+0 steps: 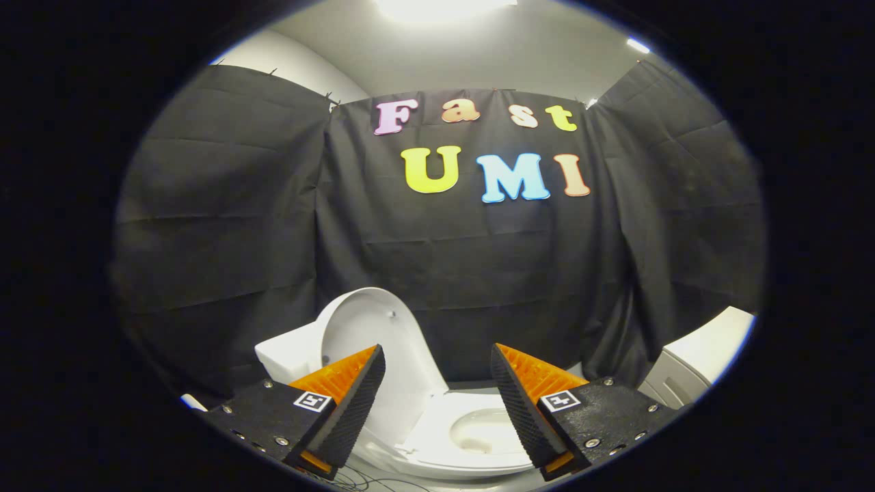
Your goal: Open the toilet lid.
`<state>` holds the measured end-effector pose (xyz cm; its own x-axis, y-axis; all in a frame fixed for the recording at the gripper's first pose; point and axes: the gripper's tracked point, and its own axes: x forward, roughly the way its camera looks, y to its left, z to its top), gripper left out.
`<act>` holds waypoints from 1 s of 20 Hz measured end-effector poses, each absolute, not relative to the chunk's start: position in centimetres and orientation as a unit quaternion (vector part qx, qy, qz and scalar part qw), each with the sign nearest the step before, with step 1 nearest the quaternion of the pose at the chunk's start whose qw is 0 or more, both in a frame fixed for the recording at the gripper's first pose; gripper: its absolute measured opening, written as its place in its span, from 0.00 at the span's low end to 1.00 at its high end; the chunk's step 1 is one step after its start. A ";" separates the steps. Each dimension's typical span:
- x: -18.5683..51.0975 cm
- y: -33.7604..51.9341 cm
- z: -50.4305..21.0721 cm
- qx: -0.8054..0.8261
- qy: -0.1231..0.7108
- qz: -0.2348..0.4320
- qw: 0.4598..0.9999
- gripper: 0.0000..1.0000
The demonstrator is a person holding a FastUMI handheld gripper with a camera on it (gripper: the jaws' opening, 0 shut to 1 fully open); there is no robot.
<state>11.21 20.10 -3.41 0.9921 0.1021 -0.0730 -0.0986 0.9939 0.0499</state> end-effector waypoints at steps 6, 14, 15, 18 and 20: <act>10.5 11.9 -3.4 0.007 0.030 0.028 0.999 0.95; 9.3 4.6 -4.6 0.003 0.036 0.015 0.999 0.95; 9.2 3.9 -4.9 0.006 0.037 0.013 0.999 0.95; 7.9 1.1 -6.6 0.007 0.049 -0.005 0.999 0.95; 6.8 0.1 -7.7 0.010 0.056 -0.003 0.998 0.95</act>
<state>6.82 0.07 -7.75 0.9938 -0.0039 -0.1114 0.0063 0.9998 0.0207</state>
